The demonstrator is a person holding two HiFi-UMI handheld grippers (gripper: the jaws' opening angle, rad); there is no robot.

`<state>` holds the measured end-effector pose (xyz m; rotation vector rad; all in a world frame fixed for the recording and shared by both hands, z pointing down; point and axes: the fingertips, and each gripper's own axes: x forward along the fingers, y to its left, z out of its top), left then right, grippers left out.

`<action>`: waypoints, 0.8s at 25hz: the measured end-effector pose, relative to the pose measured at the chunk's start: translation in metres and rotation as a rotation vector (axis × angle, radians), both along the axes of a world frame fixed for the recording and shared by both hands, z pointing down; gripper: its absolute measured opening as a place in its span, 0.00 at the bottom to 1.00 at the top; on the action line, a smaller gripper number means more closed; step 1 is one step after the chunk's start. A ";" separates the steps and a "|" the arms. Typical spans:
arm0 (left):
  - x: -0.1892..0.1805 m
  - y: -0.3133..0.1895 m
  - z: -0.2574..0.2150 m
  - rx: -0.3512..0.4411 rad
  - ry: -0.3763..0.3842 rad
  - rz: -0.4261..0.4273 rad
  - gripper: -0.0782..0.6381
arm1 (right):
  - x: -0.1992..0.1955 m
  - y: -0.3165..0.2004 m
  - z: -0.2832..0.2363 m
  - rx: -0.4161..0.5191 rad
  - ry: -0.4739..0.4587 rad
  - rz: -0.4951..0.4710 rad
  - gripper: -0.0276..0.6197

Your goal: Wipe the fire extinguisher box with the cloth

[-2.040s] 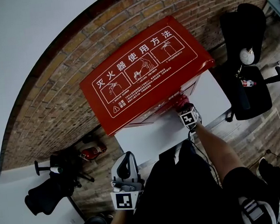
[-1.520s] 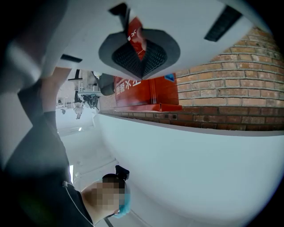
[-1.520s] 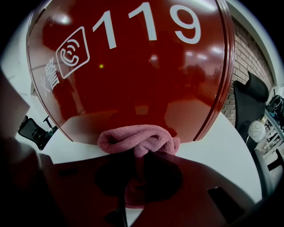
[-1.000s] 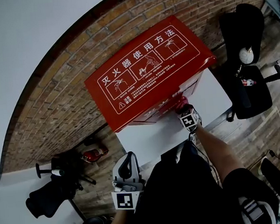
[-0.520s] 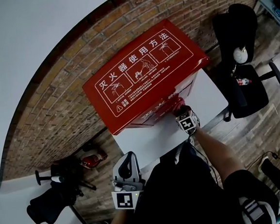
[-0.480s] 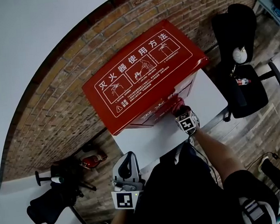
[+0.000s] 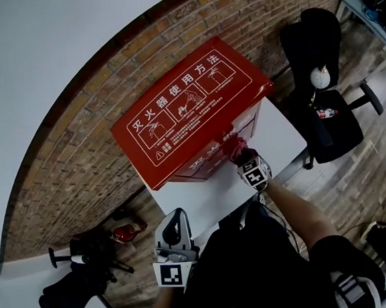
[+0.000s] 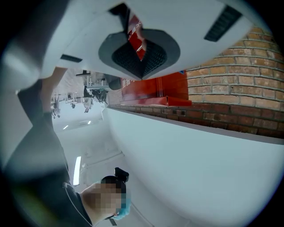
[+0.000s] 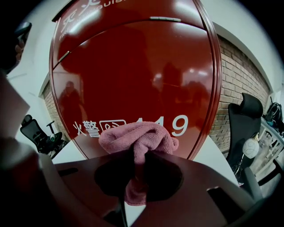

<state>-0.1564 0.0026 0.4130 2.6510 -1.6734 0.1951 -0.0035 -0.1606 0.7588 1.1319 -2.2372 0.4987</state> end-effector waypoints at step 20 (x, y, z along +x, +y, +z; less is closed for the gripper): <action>0.005 0.000 -0.010 0.047 0.024 0.042 0.18 | -0.003 0.000 -0.072 0.097 -0.048 -0.001 0.14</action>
